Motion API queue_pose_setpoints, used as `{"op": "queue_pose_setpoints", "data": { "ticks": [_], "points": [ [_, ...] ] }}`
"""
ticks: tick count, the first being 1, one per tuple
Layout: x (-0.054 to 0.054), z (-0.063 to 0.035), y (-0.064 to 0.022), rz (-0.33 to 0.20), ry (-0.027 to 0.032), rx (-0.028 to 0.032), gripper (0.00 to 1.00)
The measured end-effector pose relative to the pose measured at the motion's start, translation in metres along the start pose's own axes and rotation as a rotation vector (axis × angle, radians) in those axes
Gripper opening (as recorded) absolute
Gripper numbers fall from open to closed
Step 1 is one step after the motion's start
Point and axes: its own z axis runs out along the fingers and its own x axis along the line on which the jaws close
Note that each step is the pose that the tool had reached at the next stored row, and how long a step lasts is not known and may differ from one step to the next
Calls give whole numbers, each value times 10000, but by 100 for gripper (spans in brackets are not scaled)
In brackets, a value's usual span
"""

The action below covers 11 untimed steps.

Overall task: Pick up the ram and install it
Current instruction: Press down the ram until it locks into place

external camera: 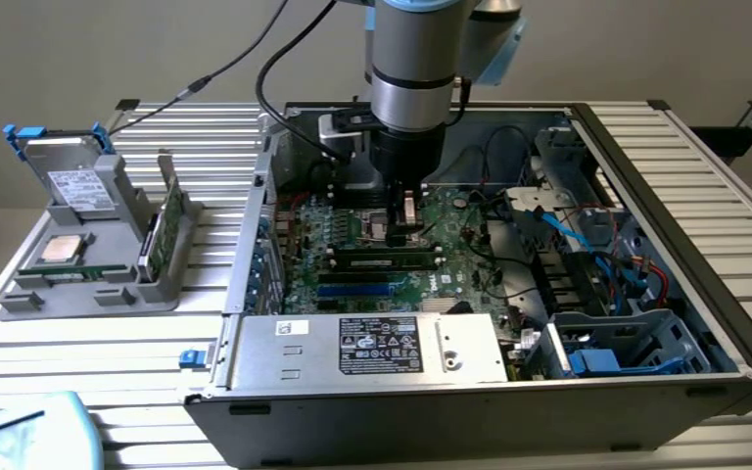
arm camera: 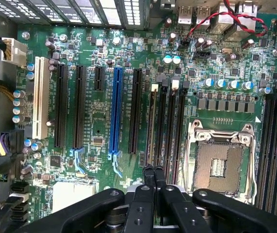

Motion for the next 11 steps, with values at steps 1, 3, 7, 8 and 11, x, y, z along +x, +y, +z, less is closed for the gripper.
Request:
{"op": "queue_pose_setpoints", "data": {
  "ticks": [1,3,7,8,11],
  "points": [
    [0,0,0,0,-1,0,10],
    [14,-1,16,-1,1,0,10],
    [62,3,76,0,-4,7,10],
    [62,3,77,36,-4,7,10],
    [61,3,77,478,-11,-5,10]
  ]
}}
